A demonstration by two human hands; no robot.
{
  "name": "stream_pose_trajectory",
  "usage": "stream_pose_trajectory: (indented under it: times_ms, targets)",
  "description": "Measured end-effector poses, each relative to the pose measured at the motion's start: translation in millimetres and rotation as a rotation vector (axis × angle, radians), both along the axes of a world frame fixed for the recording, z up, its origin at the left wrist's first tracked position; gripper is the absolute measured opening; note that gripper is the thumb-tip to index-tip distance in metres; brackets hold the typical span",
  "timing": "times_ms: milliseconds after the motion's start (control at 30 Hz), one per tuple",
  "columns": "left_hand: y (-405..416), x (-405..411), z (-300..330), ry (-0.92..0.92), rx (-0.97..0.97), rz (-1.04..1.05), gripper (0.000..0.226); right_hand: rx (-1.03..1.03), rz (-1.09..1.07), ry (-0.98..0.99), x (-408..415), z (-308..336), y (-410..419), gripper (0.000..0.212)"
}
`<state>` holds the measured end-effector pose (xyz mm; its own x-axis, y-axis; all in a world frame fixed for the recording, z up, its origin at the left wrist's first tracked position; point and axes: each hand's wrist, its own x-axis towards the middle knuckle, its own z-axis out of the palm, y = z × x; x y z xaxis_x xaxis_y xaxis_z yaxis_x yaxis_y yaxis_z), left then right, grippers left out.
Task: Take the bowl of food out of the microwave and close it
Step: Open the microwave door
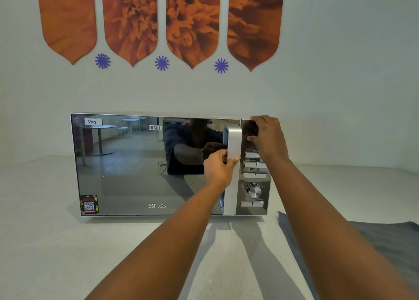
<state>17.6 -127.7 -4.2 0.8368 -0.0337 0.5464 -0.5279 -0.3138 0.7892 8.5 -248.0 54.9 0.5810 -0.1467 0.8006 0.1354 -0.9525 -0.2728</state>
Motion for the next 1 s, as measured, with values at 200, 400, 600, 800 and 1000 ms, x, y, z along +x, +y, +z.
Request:
stream_pose_trajectory:
  times_ms: [200,400,600,800,1000]
  targets:
    - [0,-1,0,-0.001,-0.004,0.029,0.036,0.024,-0.012,0.001,1,1,1,0.049]
    - [6,-8,-2,-0.033,-0.018,-0.008,0.036,0.038,-0.012,-0.013,2,2,2,0.047]
    - [28,-30,-4,-0.04,-0.026,-0.166,0.04,0.037,-0.038,0.037,-3,7,8,0.045]
    - [45,-41,-1,0.067,-0.046,-0.363,0.04,0.352,0.269,-0.071,-18,11,14,0.051]
    - [63,-52,-3,0.132,-0.086,-0.507,0.032,0.569,0.706,0.026,-48,8,28,0.049]
